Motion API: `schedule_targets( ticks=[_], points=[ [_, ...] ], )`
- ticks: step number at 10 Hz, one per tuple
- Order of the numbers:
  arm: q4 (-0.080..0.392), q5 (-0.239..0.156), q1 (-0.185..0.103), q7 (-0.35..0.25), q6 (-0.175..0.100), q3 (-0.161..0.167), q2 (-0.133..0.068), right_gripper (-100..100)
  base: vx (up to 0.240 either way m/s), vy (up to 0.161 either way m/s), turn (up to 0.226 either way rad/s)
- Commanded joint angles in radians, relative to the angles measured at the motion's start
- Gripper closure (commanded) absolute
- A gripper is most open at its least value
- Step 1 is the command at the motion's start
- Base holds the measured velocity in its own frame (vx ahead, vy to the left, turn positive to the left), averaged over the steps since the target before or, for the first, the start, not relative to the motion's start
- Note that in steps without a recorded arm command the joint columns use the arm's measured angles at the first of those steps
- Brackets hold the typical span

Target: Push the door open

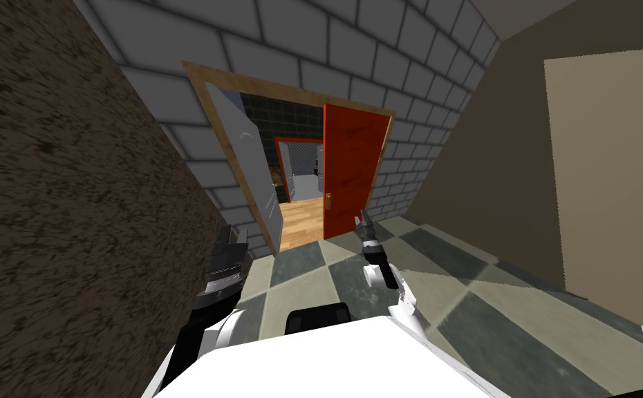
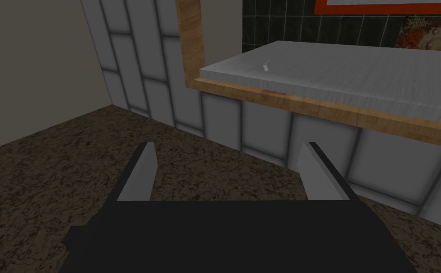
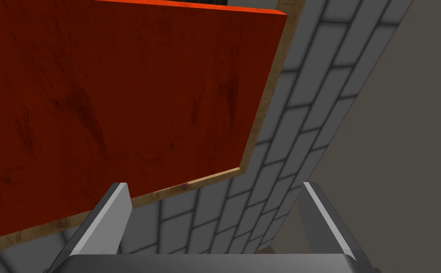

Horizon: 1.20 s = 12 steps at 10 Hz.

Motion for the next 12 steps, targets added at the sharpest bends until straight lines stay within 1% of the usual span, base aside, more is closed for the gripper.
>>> schedule_targets(
  ticks=[1,2,3,4,5,6,7,8,9,10,11,12],
  points=[
    [0.05,-0.007,-0.035,0.002,-0.004,-0.008,-0.009,-100,0.074,-0.04,0.172],
    [0.07,-0.007,-0.035,0.002,-0.004,-0.008,-0.009,-100,0.056,-0.039,0.069],
    [0.094,-0.013,-0.056,0.002,-0.006,-0.015,-0.017,-100,0.048,-0.032,0.111],
    [0.114,-0.013,-0.056,0.002,-0.006,-0.015,-0.017,-100,0.04,-0.03,0.052],
    [0.142,-0.02,-0.079,0.002,-0.009,-0.022,-0.026,-100,0.048,-0.028,0.109],
    [0.161,-0.02,-0.079,0.002,-0.009,-0.022,-0.026,-100,0.039,-0.027,0.068],
    [0.199,-0.026,-0.102,0.001,-0.011,-0.029,-0.035,-100,0.041,-0.039,0.122],
    [0.208,-0.026,-0.102,0.001,-0.011,-0.029,-0.035,-100,0.036,-0.034,0.076],
    [0.251,-0.033,-0.125,0.001,-0.014,-0.036,-0.044,-100,0.045,-0.029,0.119],
    [0.254,-0.033,-0.125,0.001,-0.014,-0.036,-0.044,-100,0.041,-0.031,0.057],
    [0.292,-0.039,-0.148,0.0,-0.017,-0.044,-0.053,-100,0.055,-0.034,0.118],
    [0.302,-0.039,-0.148,0.0,-0.017,-0.044,-0.053,-100,0.041,-0.031,0.073]
  ],
)
